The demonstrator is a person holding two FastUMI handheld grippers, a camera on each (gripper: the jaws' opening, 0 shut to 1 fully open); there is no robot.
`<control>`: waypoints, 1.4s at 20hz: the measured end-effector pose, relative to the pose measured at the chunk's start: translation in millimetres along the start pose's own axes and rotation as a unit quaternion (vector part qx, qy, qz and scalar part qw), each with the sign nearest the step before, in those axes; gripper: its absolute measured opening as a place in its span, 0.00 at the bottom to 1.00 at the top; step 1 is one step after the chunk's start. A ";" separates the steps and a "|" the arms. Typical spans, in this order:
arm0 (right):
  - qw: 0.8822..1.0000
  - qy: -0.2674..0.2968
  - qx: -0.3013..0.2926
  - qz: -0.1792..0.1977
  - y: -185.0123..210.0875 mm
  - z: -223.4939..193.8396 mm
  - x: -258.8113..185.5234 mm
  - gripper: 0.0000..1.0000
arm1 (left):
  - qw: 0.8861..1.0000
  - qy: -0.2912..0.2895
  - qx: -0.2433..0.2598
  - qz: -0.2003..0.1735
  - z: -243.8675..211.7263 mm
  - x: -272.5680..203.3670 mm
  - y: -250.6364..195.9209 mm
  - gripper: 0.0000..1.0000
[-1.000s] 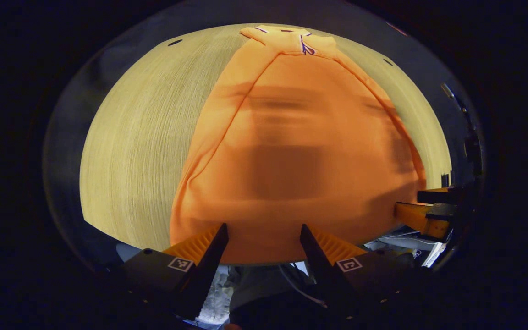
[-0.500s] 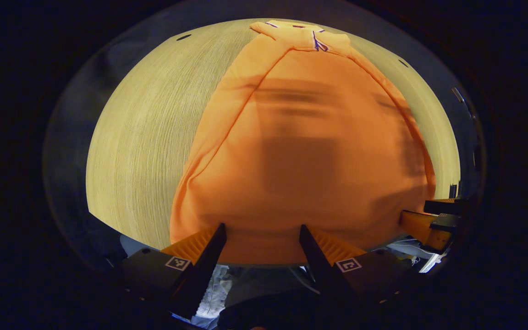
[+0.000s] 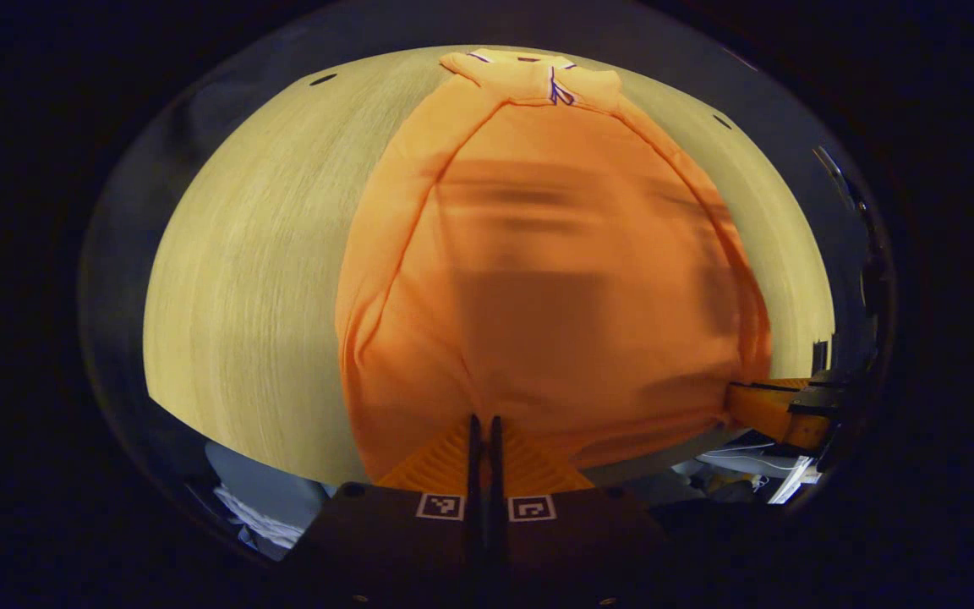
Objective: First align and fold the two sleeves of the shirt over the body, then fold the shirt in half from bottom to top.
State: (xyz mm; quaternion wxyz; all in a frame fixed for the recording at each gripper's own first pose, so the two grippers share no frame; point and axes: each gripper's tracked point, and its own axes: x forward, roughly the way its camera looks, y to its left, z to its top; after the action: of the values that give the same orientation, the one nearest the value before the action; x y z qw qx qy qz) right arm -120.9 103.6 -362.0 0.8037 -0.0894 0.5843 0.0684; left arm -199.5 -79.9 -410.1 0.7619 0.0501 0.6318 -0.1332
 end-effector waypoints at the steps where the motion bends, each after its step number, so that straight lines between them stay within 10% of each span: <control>1: 1.000 -0.007 0.005 0.008 0.9 0.2 0.3 0.07 | 1.000 0.003 0.005 -0.005 -0.2 1.2 -2.5 0.01; 15: 0.994 -0.101 0.014 0.025 -5.1 47.6 -41.4 0.00 | 0.996 -0.077 -0.010 -0.054 54.4 -35.8 -12.0 0.01; 28: 0.969 -0.245 0.010 0.038 0.5 203.1 -109.1 0.00 | 0.975 -0.210 -0.017 -0.065 201.8 -83.4 2.4 0.01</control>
State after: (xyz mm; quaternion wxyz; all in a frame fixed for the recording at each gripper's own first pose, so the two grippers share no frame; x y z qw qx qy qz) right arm 33.6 148.9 -197.1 0.9202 -0.0395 0.3728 0.1123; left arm -21.1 -115.4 -289.3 0.8681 -0.0333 0.4619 -0.1788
